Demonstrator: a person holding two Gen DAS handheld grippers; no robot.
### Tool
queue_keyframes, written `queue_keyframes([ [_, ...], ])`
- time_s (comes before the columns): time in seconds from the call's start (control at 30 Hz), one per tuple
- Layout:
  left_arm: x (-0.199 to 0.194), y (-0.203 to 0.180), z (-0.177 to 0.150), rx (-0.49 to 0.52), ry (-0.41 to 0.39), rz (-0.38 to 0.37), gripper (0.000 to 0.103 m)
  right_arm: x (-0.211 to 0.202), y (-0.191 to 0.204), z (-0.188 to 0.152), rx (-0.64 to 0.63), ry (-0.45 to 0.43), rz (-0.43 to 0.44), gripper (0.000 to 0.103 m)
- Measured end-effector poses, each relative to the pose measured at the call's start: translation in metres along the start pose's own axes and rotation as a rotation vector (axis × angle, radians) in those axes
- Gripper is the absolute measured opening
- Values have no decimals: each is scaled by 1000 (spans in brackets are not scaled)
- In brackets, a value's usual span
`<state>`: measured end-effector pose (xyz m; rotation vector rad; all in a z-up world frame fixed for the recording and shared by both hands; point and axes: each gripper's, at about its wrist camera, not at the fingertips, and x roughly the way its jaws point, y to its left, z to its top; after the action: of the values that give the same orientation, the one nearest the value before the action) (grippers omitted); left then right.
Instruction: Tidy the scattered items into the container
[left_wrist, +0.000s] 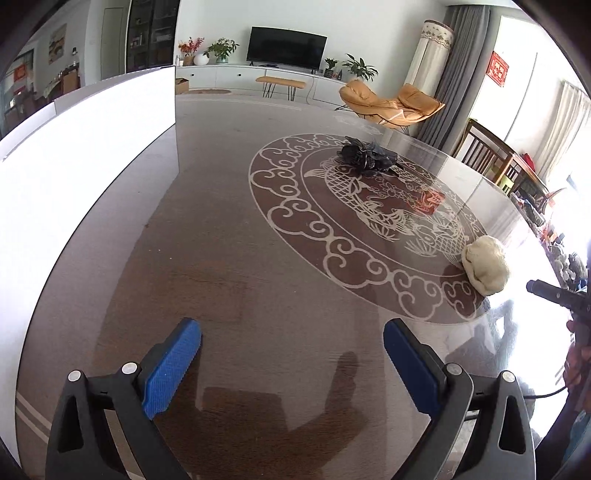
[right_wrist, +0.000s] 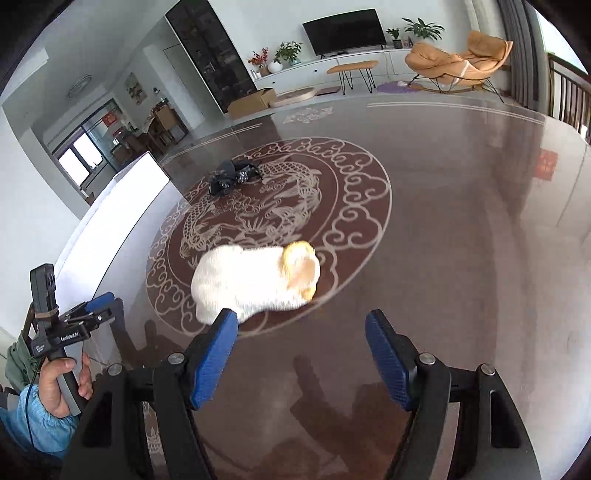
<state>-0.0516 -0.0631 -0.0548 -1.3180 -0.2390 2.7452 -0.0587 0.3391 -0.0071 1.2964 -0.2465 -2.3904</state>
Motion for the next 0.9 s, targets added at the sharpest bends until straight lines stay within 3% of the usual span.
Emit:
queue_keyframes([
  [0.1,3,-6,0,34,8,10,101,2,9,-27,-12,-17,-33,73],
  [0.17,4,-7,1,43,14,12,103,10,19,-27,-71,-9,-64,74],
  [0.27,6,-9,2,55,22,12,103,33,35,-11,-184,15,-145,74],
  [0.33,6,-10,2,59,24,16,103,53,42,5,-263,12,-262,74],
  [0.47,5,-9,0,51,19,7,103,65,25,46,-198,-84,-415,73],
  [0.57,5,-9,1,45,16,2,103,47,14,54,-76,-122,-389,73],
  [0.73,6,-13,1,60,23,24,103,26,11,11,47,-78,-340,73],
  [0.9,9,-19,1,85,38,58,103,16,26,-26,20,-100,-338,73],
])
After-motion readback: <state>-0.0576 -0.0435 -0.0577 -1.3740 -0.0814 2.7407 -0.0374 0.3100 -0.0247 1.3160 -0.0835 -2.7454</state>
